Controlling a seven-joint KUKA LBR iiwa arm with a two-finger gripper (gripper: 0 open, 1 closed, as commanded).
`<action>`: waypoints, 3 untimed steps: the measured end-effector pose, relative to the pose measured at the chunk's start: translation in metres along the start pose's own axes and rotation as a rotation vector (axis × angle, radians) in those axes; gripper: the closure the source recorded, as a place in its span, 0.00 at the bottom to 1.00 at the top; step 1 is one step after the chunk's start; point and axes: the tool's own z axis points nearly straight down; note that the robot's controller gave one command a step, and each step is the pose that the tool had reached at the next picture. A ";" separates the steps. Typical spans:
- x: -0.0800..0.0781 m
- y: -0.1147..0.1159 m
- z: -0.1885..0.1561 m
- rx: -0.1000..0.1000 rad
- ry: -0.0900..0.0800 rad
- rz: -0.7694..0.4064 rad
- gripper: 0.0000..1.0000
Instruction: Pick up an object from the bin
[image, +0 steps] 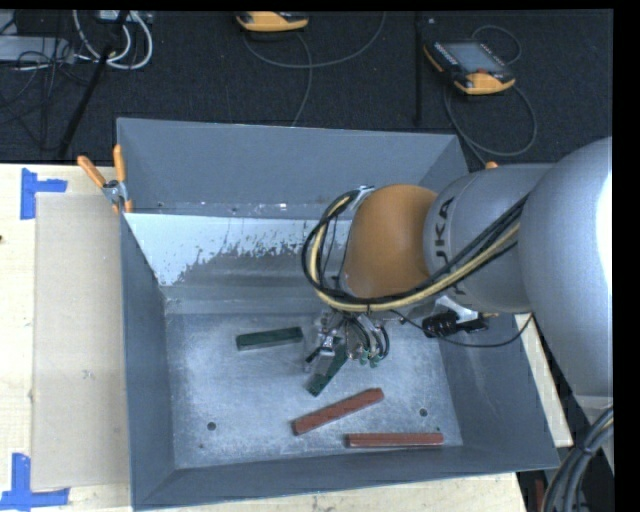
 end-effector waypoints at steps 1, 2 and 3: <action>0.000 -0.001 0.000 0.000 -0.001 0.003 0.00; -0.020 0.067 0.016 -0.002 -0.004 0.065 0.00; -0.020 0.064 0.015 -0.001 -0.003 0.069 1.00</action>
Offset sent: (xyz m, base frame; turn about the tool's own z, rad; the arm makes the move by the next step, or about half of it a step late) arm 0.0000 0.0000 0.0000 0.0000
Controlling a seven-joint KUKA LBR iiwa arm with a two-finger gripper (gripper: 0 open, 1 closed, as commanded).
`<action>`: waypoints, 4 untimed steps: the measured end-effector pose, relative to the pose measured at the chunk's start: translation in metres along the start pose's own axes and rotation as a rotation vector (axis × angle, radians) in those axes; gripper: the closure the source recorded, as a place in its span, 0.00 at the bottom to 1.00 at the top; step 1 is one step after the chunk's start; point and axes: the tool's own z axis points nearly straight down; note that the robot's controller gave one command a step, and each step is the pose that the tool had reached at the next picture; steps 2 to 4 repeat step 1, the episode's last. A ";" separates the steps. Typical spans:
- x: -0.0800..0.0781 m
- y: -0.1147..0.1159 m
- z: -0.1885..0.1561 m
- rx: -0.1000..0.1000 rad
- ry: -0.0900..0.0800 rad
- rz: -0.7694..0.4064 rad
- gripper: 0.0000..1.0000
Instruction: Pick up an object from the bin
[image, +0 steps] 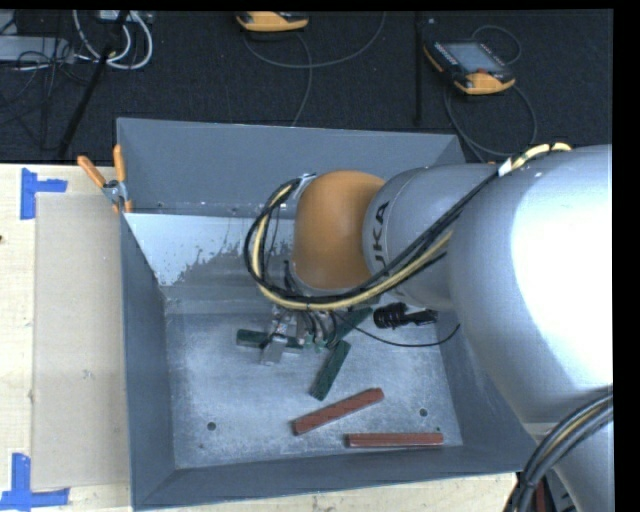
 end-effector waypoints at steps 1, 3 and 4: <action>0.004 -0.013 -0.141 -0.002 -0.006 0.030 1.00; 0.004 -0.013 -0.141 -0.002 -0.006 0.030 1.00; 0.004 -0.013 -0.141 -0.002 -0.006 0.030 1.00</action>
Offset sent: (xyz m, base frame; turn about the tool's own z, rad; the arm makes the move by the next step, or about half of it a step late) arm -0.0088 -0.0135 0.1367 0.0345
